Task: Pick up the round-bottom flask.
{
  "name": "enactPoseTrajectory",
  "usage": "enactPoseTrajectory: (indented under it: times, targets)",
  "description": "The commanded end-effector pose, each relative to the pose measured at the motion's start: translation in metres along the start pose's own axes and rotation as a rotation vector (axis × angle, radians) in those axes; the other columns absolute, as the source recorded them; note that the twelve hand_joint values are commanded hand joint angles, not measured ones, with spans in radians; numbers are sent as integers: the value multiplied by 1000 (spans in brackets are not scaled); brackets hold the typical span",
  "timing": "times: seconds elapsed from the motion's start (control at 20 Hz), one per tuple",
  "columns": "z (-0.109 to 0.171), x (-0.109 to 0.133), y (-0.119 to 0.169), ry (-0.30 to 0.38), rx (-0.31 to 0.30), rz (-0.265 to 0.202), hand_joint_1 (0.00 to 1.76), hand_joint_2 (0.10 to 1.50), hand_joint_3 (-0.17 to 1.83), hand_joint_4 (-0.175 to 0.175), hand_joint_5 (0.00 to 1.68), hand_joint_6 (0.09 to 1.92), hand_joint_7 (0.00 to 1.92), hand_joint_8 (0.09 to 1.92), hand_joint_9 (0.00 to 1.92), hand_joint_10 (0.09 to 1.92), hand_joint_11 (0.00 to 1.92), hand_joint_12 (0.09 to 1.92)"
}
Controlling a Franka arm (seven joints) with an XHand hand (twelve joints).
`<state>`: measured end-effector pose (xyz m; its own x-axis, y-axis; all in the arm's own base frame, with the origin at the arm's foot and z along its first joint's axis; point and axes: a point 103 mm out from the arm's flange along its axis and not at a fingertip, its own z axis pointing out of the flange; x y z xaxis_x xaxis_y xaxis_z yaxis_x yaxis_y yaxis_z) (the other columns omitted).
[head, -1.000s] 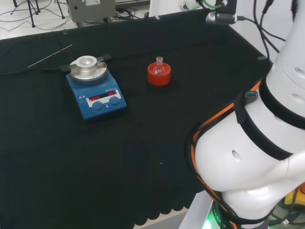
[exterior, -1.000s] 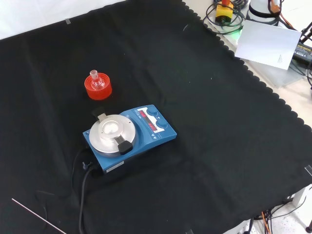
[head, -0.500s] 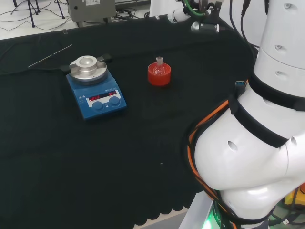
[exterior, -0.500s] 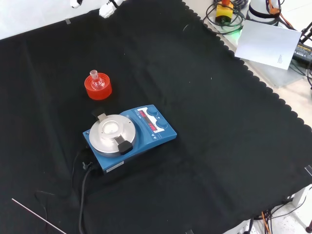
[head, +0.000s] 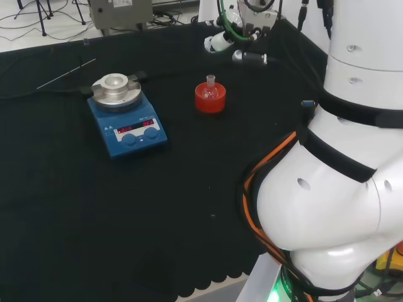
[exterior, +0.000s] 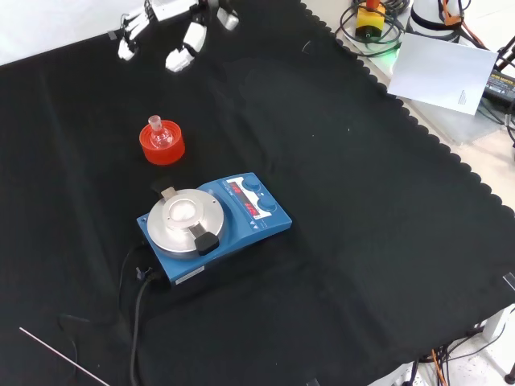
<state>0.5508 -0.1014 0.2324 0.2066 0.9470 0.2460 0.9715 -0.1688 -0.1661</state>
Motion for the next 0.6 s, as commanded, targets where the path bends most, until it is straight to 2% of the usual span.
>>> enactPoseTrajectory:
  times: [0.05, 0.35, 0.6]
  targets:
    - [18, -35, 26, 33, -2, 24, 697, 817, 564, -64, 477, 87, 183, 717, 314, 759, 0, 1301]
    - [39, -41, 37, 39, 34, 7, 708, 799, 564, -63, 511, 87, 191, 719, 315, 760, 0, 1305]
    - [59, -36, 41, 26, 35, 21, 709, 791, 565, -60, 517, 87, 194, 720, 315, 760, 0, 1307]
